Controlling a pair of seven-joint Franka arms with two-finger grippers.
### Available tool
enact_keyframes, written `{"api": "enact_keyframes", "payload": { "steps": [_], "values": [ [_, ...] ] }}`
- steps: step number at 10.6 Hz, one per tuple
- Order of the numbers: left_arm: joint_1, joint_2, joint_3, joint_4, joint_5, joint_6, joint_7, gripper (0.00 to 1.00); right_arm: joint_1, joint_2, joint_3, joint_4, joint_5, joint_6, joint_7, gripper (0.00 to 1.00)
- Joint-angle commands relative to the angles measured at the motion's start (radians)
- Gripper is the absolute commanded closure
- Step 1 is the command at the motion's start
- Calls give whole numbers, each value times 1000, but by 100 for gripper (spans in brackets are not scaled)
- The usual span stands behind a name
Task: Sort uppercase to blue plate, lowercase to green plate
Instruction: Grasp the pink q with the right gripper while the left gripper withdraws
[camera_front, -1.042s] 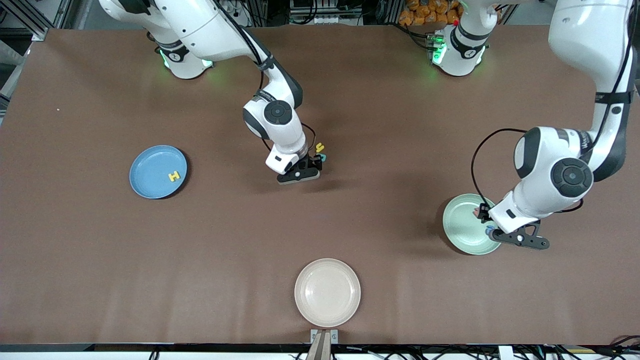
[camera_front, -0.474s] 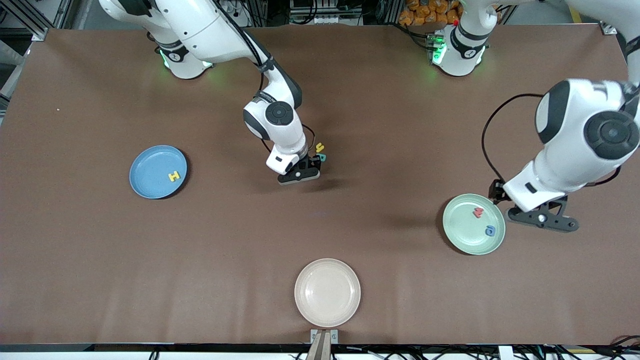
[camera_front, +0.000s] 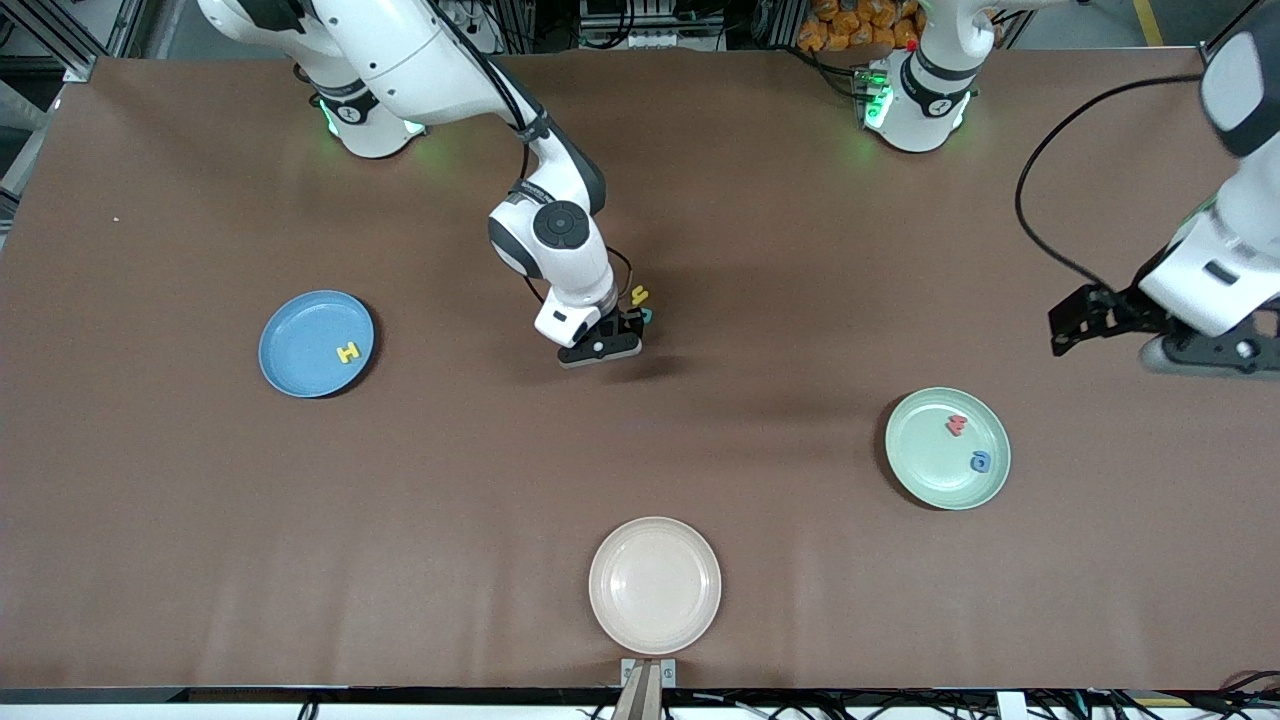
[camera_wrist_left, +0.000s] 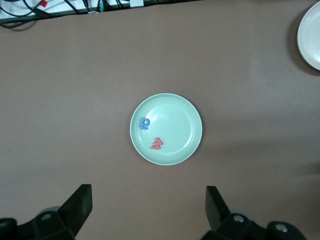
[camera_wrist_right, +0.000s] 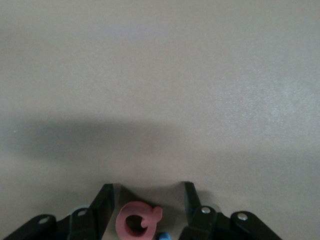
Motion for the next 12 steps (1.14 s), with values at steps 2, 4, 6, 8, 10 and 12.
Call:
{"api": "enact_keyframes", "payload": {
  "steps": [2, 4, 6, 8, 10, 12],
  "values": [
    [-9, -55, 34, -21, -15, -34, -10, 0, 24, 10, 8, -10, -9, -9, 23, 36],
    [-9, -60, 41, -19, -15, -34, -7, 0, 24, 2, 10, -1, -15, -81, 6, 36],
    [-17, -60, 39, -19, -15, -34, -18, 0, 24, -1, 8, -4, -15, -87, -31, 37],
    [-23, -57, 39, -27, -15, -34, -18, 0, 28, -1, 10, -3, -15, -87, -30, 39],
    [-32, -52, 38, -36, -16, -34, -19, 0, 30, 2, 10, -1, -15, -87, -31, 50],
    [-40, -45, 35, -39, -16, -34, -21, 0, 30, 4, 10, -3, -17, -87, -31, 57]
  ]
}}
